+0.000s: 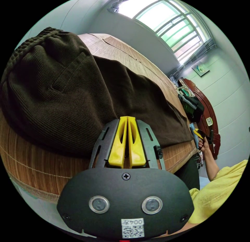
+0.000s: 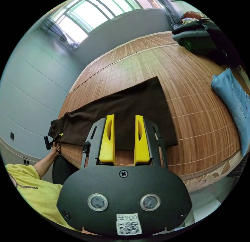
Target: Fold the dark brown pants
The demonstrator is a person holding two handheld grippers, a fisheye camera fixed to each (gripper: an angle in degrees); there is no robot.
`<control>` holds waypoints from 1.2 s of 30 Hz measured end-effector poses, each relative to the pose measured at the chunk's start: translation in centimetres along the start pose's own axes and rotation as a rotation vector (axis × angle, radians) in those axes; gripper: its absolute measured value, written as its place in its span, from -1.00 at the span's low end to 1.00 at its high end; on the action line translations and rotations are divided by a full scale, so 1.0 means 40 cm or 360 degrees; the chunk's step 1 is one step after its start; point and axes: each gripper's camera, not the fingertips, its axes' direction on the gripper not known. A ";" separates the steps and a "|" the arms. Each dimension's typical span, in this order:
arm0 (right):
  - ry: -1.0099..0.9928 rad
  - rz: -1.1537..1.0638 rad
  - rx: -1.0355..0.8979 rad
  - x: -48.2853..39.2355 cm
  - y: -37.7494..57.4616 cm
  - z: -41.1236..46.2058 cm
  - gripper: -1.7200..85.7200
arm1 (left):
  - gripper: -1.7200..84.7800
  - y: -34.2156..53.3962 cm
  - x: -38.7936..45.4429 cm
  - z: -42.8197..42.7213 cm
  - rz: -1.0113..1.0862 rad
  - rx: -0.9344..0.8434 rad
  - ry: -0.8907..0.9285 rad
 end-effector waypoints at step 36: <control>0.0503 -0.0460 0.0104 -0.207 0.219 0.390 -0.78 | -0.69 -0.571 0.661 0.511 0.0457 -0.0716 -0.0727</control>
